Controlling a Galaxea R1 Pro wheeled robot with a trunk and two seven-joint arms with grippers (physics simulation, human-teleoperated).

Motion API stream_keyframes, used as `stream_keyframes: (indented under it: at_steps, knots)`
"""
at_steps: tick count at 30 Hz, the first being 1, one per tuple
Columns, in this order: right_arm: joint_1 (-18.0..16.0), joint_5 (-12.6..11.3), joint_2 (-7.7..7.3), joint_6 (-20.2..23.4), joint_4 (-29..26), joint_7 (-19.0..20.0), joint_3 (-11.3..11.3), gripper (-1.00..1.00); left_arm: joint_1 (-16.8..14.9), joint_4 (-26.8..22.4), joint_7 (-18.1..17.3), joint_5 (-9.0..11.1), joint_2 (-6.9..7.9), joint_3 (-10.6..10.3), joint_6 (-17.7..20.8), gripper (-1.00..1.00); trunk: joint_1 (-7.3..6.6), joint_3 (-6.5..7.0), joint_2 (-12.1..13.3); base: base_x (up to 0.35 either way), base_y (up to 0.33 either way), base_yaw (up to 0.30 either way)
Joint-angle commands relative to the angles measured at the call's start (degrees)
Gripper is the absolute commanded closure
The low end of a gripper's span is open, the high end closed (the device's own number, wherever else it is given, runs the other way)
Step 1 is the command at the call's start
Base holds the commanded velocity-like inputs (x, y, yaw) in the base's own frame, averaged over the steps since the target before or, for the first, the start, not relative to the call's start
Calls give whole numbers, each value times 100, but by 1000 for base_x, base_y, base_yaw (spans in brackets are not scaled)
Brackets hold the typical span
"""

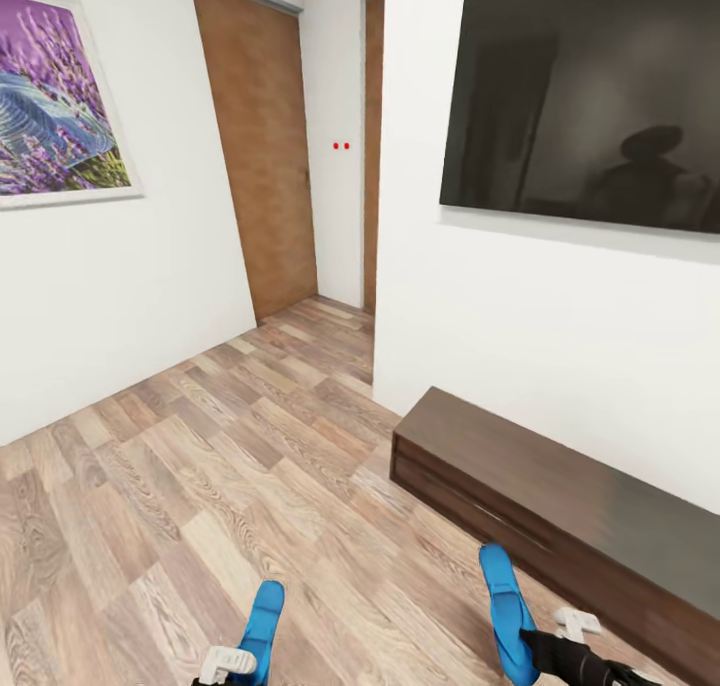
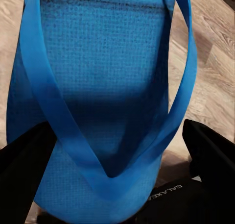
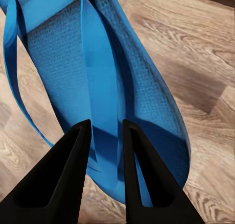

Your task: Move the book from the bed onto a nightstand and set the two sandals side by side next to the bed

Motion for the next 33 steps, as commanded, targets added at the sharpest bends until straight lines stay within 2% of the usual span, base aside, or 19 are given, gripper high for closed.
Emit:
stream_keyframes:
  at_steps: [1, 9, 33]
  knots:
    - [-10, -38, -5, -30, 45, 39, -38, 100, -7, 55, -21, -33, 8, 67, -65, 100, 0, -5, -4, 0, 0, 293]
    - [-10, -37, -5, -28, 76, 39, -38, 100, -6, 153, 130, -40, 13, 57, -159, 100, 0, -5, -4, 0, 0, 293]
    - [-10, -38, -5, -28, 77, 39, -38, 100, -6, 268, 138, -41, -4, 51, -168, 100, 0, -5, -4, 0, 0, 293]
